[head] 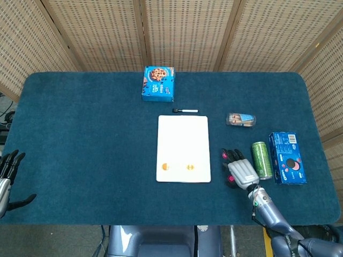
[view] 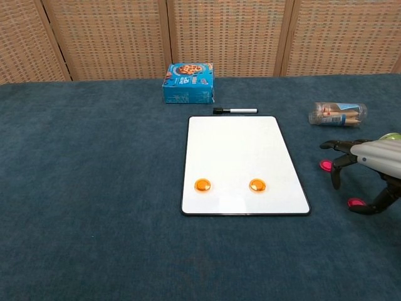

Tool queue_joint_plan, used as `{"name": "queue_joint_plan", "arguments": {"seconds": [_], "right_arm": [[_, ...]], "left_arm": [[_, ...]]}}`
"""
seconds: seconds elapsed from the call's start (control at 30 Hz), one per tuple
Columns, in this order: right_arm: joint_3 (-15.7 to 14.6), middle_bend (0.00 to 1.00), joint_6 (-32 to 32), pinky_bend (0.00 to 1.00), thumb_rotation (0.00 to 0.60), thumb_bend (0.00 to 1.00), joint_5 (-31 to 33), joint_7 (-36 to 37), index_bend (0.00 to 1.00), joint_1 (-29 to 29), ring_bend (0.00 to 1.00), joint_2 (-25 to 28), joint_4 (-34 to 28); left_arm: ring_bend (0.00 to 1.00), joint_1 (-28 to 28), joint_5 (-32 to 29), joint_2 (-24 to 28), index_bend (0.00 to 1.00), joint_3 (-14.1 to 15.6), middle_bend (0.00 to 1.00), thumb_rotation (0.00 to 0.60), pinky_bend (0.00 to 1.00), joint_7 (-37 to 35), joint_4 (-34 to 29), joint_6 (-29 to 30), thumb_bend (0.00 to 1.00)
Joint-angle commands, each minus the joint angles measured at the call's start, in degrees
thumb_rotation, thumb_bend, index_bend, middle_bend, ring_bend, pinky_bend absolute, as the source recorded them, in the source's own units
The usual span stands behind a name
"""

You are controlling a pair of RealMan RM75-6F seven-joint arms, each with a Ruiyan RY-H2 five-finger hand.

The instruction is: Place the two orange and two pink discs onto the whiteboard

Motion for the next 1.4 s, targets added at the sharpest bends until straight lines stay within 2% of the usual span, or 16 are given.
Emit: {"name": "queue_joint_plan", "arguments": {"seconds": [0.03,0.97,1.4], "right_arm": [[-0.15,0.0,-0.34,0.0,0.6,0.31,-0.73,0.67,0.43,-0.35,0.0,-0.05,0.79],[0.48,0.0,-2.52,0.0,0.6,0.31,-2.97,2.87,0.43,-2.0,0.0,-1.09,4.23],[1.07,0.0,-3.61,0.0,0.6,0.36,-3.02,3.68,0.53,-2.16,0.0,-1.56,5.32]], "left_arm": [[0.0,0.02,0.05,-0.11,0.0,0.06,0.0,0.6,0.0,0.25,-0.11,0.01,0.0],[0.0,0.05,-0.04,-0.47,0.0,-0.04,0.0,0.6,0.0,0.99,-0.12,0.22,0.0],[0.0,-0.06,-0.26,-0.49,0.0,-0.11,0.0,0.6,0.0,1.19,-0.24,0.01,0.0]]}}
